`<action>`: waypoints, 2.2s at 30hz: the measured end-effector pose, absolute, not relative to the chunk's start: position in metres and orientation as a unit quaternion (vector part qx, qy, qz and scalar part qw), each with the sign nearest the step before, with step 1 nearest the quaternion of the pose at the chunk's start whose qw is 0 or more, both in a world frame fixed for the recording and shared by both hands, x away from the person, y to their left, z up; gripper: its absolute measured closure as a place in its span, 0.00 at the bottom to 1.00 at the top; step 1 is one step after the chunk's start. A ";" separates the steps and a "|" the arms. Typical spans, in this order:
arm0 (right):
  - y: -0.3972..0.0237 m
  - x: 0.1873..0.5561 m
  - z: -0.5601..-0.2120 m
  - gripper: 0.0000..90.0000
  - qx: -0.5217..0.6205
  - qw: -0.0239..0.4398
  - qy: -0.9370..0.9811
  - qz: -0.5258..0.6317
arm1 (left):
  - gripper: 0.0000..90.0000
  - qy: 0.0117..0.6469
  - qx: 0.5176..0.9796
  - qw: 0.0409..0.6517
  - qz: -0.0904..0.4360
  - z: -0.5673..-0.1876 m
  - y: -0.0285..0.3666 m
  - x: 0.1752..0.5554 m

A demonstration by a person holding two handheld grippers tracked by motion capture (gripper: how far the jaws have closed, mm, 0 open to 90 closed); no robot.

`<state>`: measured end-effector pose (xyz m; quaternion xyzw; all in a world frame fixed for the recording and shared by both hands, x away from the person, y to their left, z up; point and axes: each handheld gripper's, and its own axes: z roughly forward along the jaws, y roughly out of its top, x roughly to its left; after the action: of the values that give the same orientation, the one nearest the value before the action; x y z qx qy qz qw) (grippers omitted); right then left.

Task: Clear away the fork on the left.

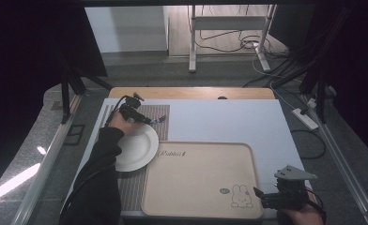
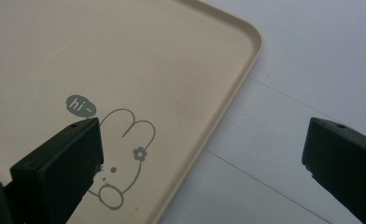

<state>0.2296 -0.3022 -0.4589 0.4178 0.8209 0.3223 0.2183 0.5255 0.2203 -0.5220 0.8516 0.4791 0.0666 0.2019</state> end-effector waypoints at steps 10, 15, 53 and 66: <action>-0.302 0.229 -0.459 0.00 0.416 0.219 0.822 0.322 | 0.30 0.474 0.858 0.181 0.075 -0.521 0.231 0.529; -0.302 0.229 -0.459 0.00 0.415 0.219 0.823 0.320 | 0.56 0.477 0.857 0.185 0.068 -0.517 0.251 0.526; -0.301 0.230 -0.459 0.00 0.417 0.217 0.824 0.316 | 0.86 0.473 0.849 0.231 0.046 -0.471 0.296 0.477; -0.301 0.230 -0.460 0.00 0.417 0.217 0.825 0.314 | 0.85 0.447 0.856 0.255 0.040 -0.479 0.276 0.443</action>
<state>0.2300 -0.3005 -0.4597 0.4174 0.8246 0.3142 0.2172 0.4432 0.2759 -0.4794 0.8565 0.4473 0.0401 0.2545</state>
